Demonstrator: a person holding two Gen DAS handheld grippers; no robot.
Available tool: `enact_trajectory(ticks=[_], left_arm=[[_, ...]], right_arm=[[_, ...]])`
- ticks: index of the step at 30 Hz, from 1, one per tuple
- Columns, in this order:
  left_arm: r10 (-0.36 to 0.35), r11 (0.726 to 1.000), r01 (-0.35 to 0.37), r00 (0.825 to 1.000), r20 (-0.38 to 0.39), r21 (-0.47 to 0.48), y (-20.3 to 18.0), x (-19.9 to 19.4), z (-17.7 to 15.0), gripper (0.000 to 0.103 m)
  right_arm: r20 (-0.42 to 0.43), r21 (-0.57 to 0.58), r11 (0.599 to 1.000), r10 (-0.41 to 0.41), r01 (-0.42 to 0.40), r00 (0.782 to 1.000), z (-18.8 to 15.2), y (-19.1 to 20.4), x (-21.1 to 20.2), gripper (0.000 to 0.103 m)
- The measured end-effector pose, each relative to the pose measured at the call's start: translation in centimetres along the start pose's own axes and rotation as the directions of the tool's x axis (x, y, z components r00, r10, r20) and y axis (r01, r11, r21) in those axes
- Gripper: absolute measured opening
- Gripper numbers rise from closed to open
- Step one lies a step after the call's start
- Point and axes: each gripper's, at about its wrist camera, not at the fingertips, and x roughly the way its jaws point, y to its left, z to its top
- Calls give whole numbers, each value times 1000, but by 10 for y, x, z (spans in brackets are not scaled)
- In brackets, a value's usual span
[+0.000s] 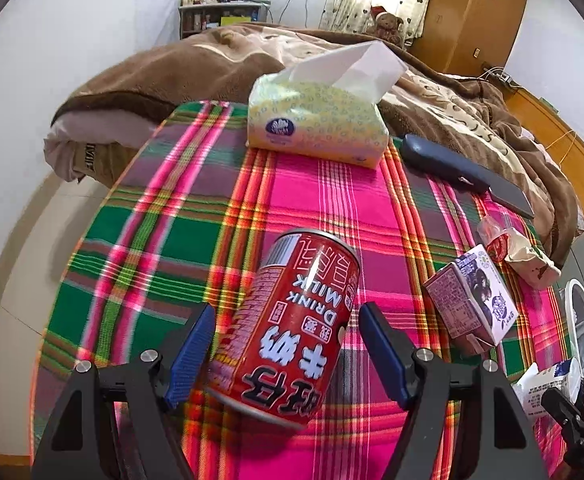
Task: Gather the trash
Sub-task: 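Grasp the white-lidded paper cup with the right tool while the left tool grasps a red milk can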
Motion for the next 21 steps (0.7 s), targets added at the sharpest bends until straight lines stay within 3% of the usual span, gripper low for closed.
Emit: enact_trajectory(ticks=[5, 7, 12, 21], left_arm=[[-7, 1000, 7, 1000, -19, 6, -4, 9, 2, 72], [-18, 1000, 18, 1000, -14, 6, -5, 8, 2, 64], [-20, 1000, 20, 1000, -16, 13, -9, 6, 1, 59], [-54, 999, 54, 999, 7, -6, -15, -10, -9, 56]], right_arm=[[0, -2, 1000, -4, 4, 1000, 0, 0, 1, 59], [1, 1, 1000, 1, -1, 1000, 1, -1, 1, 59], [5, 9, 1000, 8, -8, 1000, 2, -3, 2, 59], [17, 17, 1000, 20, -21, 1000, 3, -5, -2, 59]])
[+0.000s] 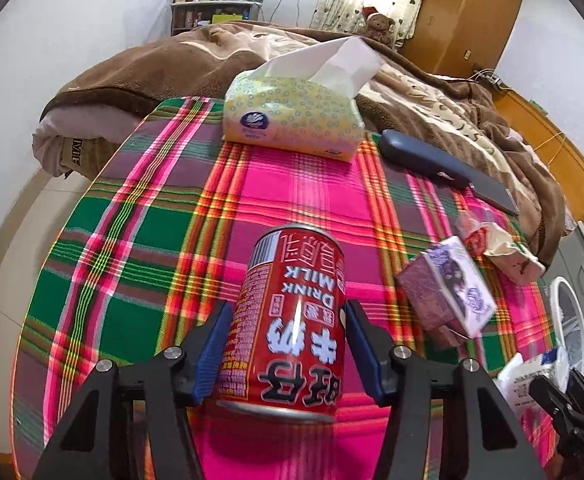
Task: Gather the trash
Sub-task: 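Grasp the white-lidded paper cup with the right tool while the left tool grasps a red milk can, then carry the cup over the bin and open the right tool while the left tool drops the can in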
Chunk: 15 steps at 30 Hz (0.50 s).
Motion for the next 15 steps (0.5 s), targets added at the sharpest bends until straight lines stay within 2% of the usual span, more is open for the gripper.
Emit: enact_trajectory(ticks=[15], left_arm=[[-16, 1000, 16, 999, 41, -1, -22, -30, -19, 53]], right_arm=[[50, 15, 1000, 16, -17, 999, 0, -9, -23, 59]])
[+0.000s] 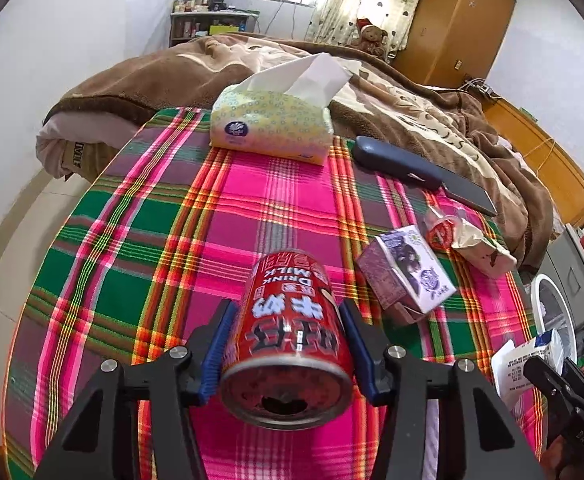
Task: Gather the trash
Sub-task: 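Carry the cup over the bin and open the right tool while the left tool drops the can in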
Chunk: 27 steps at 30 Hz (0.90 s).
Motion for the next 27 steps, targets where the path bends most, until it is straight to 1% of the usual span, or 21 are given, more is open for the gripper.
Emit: enact_trajectory(ticks=[5, 7, 13, 21, 27], left_arm=[[-20, 1000, 19, 1000, 18, 24, -15, -13, -4, 53], [-29, 999, 28, 999, 36, 25, -23, -21, -5, 53], [-63, 995, 58, 996, 64, 78, -51, -38, -8, 53], [-108, 984, 97, 992, 68, 150, -97, -47, -15, 53], [-158, 971, 143, 985, 65, 194, -136, -51, -20, 53]], right_arm=[[20, 14, 1000, -3, 3, 1000, 0, -7, -9, 59], [29, 19, 1000, -8, 7, 1000, 0, -11, -13, 59], [61, 34, 999, -18, 16, 998, 1, -23, -28, 59], [106, 59, 997, -52, 46, 993, 3, -46, -50, 59], [139, 85, 993, -89, 78, 986, 5, -70, -68, 59]])
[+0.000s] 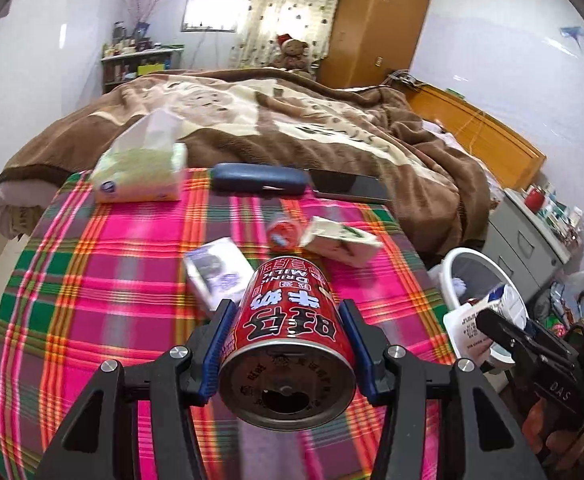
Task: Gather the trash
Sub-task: 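Carry the cup over the bin and open the right tool while the left tool drops the can in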
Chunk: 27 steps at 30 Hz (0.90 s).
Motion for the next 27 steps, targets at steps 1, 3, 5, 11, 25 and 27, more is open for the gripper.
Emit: enact_trajectory(ticks=[1, 3, 5, 11, 25, 27], left_arm=[[-11, 1000, 11, 1000, 6, 12, -8, 0, 0, 53], [-23, 999, 23, 1000, 7, 26, -23, 1, 1, 53], [-43, 998, 43, 999, 11, 42, -37, 3, 2, 53], [-84, 992, 84, 996, -4, 97, -81, 12, 3, 53], [-204, 959, 219, 974, -101, 182, -179, 54, -3, 53], [-219, 952, 238, 969, -118, 191, -194, 63, -3, 53]], right_arm=[[5, 3, 1000, -6, 6, 1000, 1, -4, -2, 59], [14, 8, 1000, -19, 19, 1000, 3, -13, -8, 59], [24, 15, 999, -34, 34, 999, 5, -22, -13, 59], [48, 35, 997, -74, 72, 996, 9, -49, -27, 59], [22, 134, 977, -172, 167, 985, 13, -123, -36, 59], [7, 147, 973, -183, 180, 983, 12, -133, -34, 59]])
